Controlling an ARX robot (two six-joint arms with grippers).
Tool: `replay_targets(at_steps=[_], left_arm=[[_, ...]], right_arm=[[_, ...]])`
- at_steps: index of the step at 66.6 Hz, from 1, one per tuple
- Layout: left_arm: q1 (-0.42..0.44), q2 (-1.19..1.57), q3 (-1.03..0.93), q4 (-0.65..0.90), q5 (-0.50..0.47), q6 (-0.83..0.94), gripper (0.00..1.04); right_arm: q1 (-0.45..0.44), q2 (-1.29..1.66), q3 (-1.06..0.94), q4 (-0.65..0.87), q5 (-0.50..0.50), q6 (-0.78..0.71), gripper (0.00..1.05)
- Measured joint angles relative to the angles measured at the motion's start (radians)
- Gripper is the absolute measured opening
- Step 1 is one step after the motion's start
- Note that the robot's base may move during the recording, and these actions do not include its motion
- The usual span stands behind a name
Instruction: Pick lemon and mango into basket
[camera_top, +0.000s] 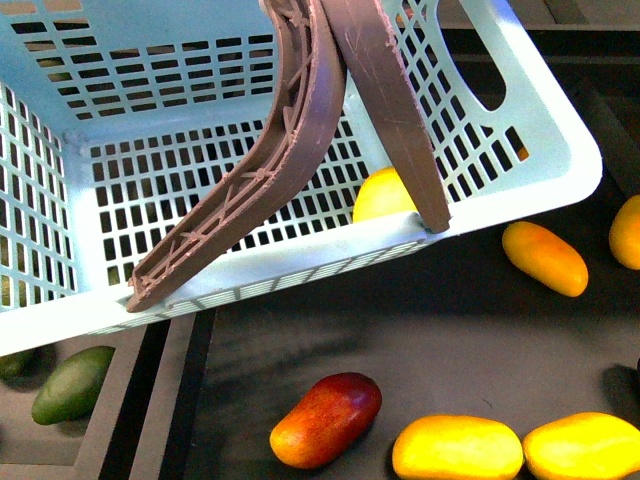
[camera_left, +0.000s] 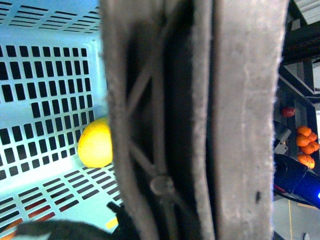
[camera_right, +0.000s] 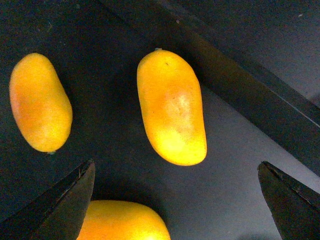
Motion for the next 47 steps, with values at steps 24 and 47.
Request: replay_targets(at_steps=[24, 47], left_arm=[[0.0, 0.0, 0.0, 0.0, -0.01, 0.002, 0.14], [0.0, 0.0, 0.0, 0.0, -0.004, 0.0, 0.14]], right_arm=[[-0.007, 0.209, 0.252, -0.096, -0.019, -0.011, 0.96], [0.011, 0.366, 0.467, -0.182, -0.031, 0.002, 0.96]])
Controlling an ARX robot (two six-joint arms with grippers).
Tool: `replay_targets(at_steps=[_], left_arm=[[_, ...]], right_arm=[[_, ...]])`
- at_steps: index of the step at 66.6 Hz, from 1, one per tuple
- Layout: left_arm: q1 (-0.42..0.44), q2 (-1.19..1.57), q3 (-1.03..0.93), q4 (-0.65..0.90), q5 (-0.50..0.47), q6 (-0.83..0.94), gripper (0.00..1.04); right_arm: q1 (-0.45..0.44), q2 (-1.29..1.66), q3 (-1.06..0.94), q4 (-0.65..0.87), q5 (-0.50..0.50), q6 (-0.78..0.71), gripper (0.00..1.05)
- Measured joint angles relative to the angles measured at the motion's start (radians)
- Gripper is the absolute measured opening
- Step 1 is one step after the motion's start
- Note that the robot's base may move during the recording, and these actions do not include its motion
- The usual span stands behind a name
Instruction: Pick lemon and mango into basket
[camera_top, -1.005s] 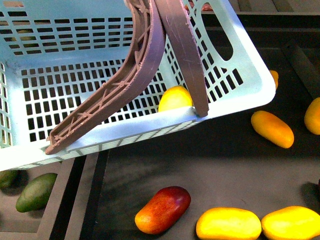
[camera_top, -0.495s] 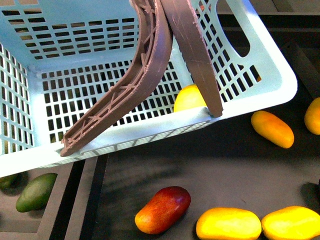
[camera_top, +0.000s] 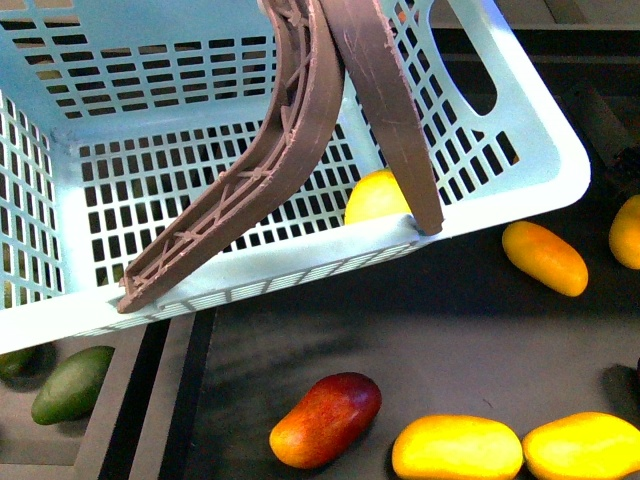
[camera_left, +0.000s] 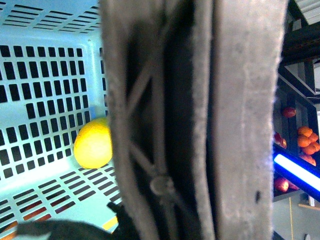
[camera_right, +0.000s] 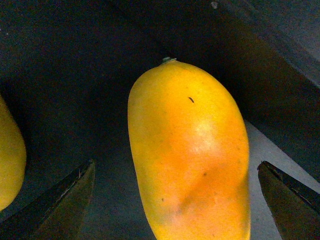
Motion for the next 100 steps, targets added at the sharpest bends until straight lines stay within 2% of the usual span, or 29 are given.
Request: replay_targets(at_steps=[13, 25, 33, 48, 54, 59, 64, 74, 87, 100], left_arm=[[0.0, 0.0, 0.0, 0.0, -0.002, 0.0, 0.14], [0.0, 0.0, 0.0, 0.0, -0.003, 0.0, 0.14], [0.0, 0.0, 0.0, 0.0, -0.001, 0.0, 0.14], [0.0, 0.0, 0.0, 0.0, -0.001, 0.0, 0.14], [0.0, 0.0, 0.0, 0.0, -0.002, 0.0, 0.14], [0.0, 0.0, 0.0, 0.0, -0.002, 0.0, 0.14], [0.0, 0.0, 0.0, 0.0, -0.002, 0.0, 0.14], [0.0, 0.0, 0.0, 0.0, -0.001, 0.0, 0.14], [0.0, 0.0, 0.0, 0.0, -0.001, 0.0, 0.14], [0.0, 0.0, 0.0, 0.0, -0.002, 0.0, 0.14]], right_arm=[[0.01, 0.062, 0.094, -0.056, 0.01, 0.003, 0.96], [0.017, 0.074, 0.097, -0.057, 0.016, 0.008, 0.72], [0.018, 0.045, 0.034, 0.0, -0.015, -0.002, 0.64], [0.029, -0.206, -0.312, 0.226, -0.141, -0.058, 0.63], [0.048, -0.462, -0.543, 0.35, -0.217, -0.097, 0.63], [0.068, -0.595, -0.646, 0.398, -0.259, -0.108, 0.63], [0.1, -0.738, -0.746, 0.43, -0.307, -0.124, 0.63], [0.196, -0.946, -0.855, 0.447, -0.333, -0.132, 0.63], [0.364, -1.096, -0.86, 0.456, -0.253, -0.124, 0.63], [0.501, -1.1, -0.796, 0.471, -0.174, -0.101, 0.62]])
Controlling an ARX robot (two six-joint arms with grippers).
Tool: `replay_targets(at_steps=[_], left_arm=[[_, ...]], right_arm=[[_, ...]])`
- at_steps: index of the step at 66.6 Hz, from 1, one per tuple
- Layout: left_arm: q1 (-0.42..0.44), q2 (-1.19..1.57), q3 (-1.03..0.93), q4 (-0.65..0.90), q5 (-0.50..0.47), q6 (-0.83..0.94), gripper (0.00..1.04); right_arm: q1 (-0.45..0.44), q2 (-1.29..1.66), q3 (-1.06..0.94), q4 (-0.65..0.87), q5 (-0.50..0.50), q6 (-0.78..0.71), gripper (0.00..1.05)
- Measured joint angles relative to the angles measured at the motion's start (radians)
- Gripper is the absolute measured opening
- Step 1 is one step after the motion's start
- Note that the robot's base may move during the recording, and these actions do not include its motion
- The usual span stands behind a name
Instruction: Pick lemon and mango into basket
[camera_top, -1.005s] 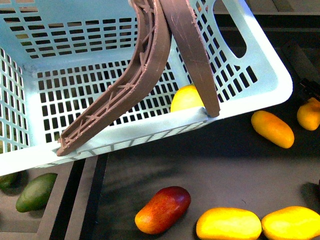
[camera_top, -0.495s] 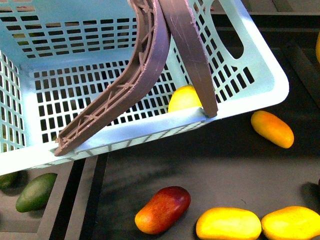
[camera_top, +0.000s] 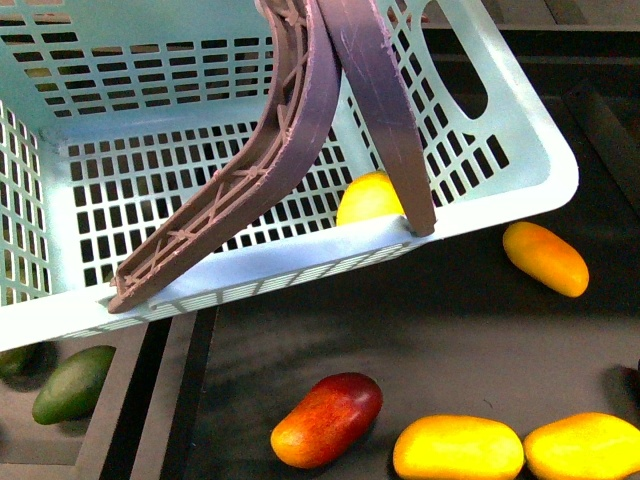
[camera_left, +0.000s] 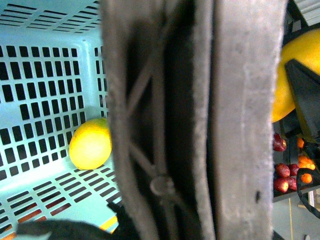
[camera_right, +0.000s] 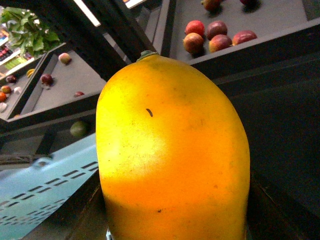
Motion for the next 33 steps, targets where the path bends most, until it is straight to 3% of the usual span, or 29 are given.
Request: replay_targets(at_steps=[18, 33], left_arm=[[0.0, 0.0, 0.0, 0.0, 0.001, 0.0, 0.14], [0.0, 0.0, 0.0, 0.0, 0.0, 0.0, 0.14]], right_arm=[[0.148, 0.082, 0.102, -0.055, 0.069, -0.002, 0.62], [0.216, 0.154, 0.16, -0.102, 0.102, 0.0, 0.62]])
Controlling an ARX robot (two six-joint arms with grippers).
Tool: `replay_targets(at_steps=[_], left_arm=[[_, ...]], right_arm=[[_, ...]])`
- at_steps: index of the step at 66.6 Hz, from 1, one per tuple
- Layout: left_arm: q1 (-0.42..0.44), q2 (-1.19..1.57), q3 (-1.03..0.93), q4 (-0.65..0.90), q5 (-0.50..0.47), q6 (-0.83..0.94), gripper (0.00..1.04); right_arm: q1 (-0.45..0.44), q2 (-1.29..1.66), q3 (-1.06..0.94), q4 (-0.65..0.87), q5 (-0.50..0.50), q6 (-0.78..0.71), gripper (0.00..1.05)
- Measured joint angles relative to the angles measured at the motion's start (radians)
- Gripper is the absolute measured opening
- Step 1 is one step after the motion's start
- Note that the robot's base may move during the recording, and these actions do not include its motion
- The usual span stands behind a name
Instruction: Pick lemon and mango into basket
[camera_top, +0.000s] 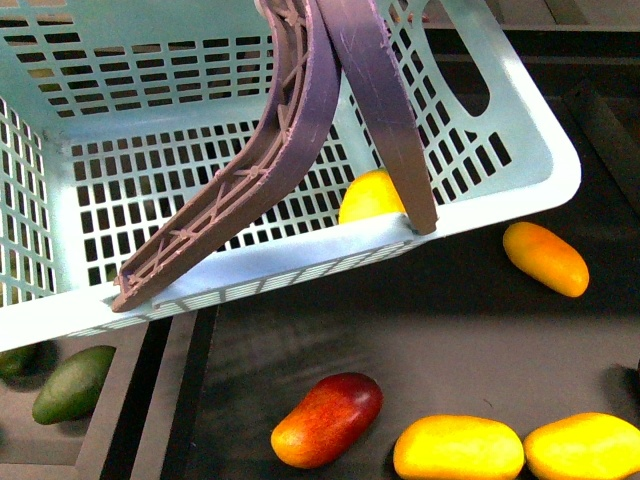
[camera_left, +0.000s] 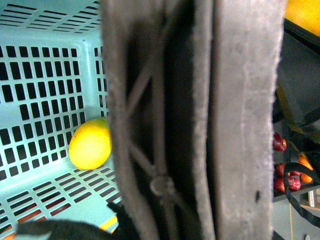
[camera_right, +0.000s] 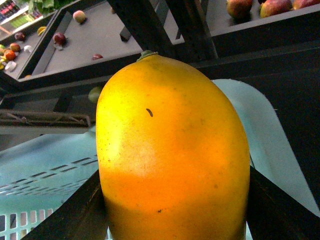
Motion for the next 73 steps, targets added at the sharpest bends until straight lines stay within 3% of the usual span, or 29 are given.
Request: replay_targets(at_steps=[3, 11, 13, 25, 43, 56, 73], left_arm=[[0.0, 0.0, 0.0, 0.0, 0.0, 0.0, 0.14], [0.0, 0.0, 0.0, 0.0, 0.0, 0.0, 0.14], [0.0, 0.0, 0.0, 0.0, 0.0, 0.0, 0.14], [0.0, 0.004, 0.0, 0.0, 0.003, -0.004, 0.14], [0.0, 0.003, 0.0, 0.0, -0.005, 0.0, 0.14], [-0.004, 0.004, 0.0, 0.0, 0.006, -0.001, 0.14], [-0.003, 0.004, 0.0, 0.0, -0.003, 0.0, 0.14]], right_arm=[[0.011, 0.009, 0.006, -0.013, 0.002, 0.0, 0.66], [0.024, 0.01, 0.008, -0.032, 0.026, 0.004, 0.94], [0.025, 0.007, 0.008, -0.032, 0.027, 0.004, 0.97], [0.02, -0.048, -0.026, -0.035, 0.095, 0.002, 0.96], [-0.093, -0.292, -0.164, -0.082, 0.336, -0.053, 0.96], [-0.161, -0.43, -0.472, 0.388, 0.278, -0.356, 0.65], [-0.256, -0.613, -0.797, 0.509, 0.191, -0.436, 0.16]])
